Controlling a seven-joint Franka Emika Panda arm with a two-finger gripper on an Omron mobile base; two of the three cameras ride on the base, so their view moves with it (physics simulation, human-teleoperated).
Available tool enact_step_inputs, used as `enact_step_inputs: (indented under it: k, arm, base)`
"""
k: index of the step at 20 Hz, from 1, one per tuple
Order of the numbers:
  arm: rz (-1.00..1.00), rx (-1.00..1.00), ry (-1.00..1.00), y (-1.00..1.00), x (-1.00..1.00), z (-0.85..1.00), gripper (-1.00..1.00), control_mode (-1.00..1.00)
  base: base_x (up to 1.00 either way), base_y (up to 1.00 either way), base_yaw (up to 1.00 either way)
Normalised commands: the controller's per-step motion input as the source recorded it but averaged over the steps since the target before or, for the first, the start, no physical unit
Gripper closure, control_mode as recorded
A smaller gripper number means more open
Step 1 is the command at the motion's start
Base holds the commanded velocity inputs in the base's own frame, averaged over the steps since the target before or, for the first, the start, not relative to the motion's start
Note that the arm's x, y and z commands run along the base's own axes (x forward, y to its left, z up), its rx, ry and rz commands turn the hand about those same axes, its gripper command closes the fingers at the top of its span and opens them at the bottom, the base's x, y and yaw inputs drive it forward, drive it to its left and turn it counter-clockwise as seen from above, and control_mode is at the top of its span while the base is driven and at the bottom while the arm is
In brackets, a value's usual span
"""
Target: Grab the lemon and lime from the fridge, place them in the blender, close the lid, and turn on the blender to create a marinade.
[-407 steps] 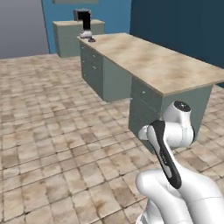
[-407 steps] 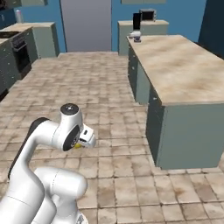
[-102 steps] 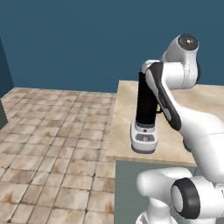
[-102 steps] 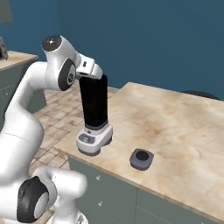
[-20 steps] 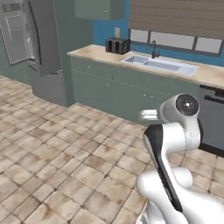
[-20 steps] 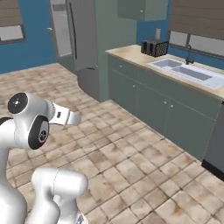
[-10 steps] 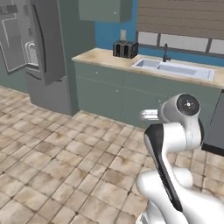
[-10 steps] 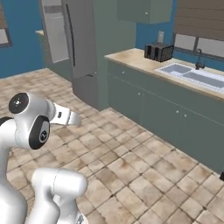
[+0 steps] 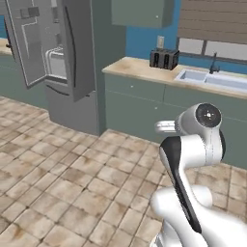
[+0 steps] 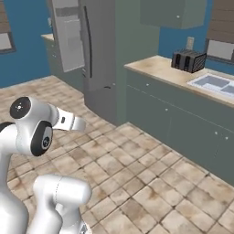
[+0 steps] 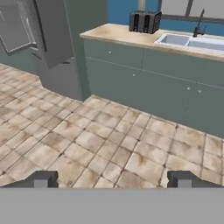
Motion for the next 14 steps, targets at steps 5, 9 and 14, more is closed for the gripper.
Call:
enact_step_inputs:
  k: [5,9,14]
  arm:
    - [0.00,0.00,0.00,0.00,0.00,0.00,-1.00,1.00]
    - [0.00,0.00,0.00,0.00,0.00,0.00,-1.00,1.00]
    - [0.00,0.00,0.00,0.00,0.00,0.00,-1.00,1.00]
  base:
    - [1.00,0.56,-0.01]
    - [1.00,0.56,-0.03]
    - [1.00,0.63,-0.08]
